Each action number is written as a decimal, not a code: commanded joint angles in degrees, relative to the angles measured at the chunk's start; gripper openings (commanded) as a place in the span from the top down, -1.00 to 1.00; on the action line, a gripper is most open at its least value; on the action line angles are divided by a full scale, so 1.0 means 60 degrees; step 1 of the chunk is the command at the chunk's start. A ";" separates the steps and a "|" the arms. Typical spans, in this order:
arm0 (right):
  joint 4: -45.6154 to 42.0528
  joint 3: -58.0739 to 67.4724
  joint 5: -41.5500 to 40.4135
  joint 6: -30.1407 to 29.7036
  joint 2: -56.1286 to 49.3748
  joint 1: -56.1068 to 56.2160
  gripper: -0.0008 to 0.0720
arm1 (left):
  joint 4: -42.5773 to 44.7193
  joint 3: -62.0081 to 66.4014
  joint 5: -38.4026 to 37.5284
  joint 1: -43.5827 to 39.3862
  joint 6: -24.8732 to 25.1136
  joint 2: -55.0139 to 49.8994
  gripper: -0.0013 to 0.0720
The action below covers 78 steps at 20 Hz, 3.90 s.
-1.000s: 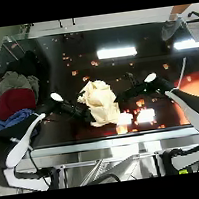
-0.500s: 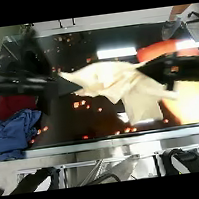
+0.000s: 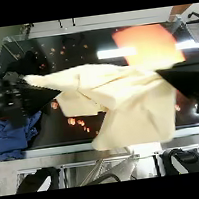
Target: Fold the shirts.
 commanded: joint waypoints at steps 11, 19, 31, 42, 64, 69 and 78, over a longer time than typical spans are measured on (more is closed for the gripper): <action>0.1209 -0.2623 -0.2036 -0.2160 -0.8659 -0.0007 0.08 | 0.0627 -0.1253 0.0200 0.0951 0.2324 -0.8735 0.90; -0.0586 -0.2036 -0.1330 -0.0714 -0.7566 -0.2346 -0.22 | 0.0820 0.1574 -0.1126 0.1319 0.1851 -1.0120 -0.85; -0.0809 -0.4564 -0.3118 -0.0659 -0.7970 -0.1912 -0.71 | -0.0302 -0.0452 0.0423 0.1162 0.2371 -1.0123 -0.85; 0.1501 -0.4091 -0.2506 -0.2433 -0.7155 -0.1679 0.93 | -0.0375 -0.0433 0.0699 0.1322 0.2361 -0.9329 0.91; 0.1049 0.1479 -0.0193 -0.1239 0.0503 -0.4794 0.93 | -0.0860 0.2812 -0.0630 0.4513 0.2065 -0.0721 0.91; 0.1100 -0.0900 -0.0270 -0.2040 -0.2415 -0.3679 0.93 | -0.0780 0.0911 -0.0182 0.2874 0.3300 -0.4262 0.91; 0.1231 -0.2470 -0.4189 -0.2728 -0.8688 -0.2444 0.85 | -0.0769 0.3034 0.0335 0.2455 0.2958 -1.1012 0.39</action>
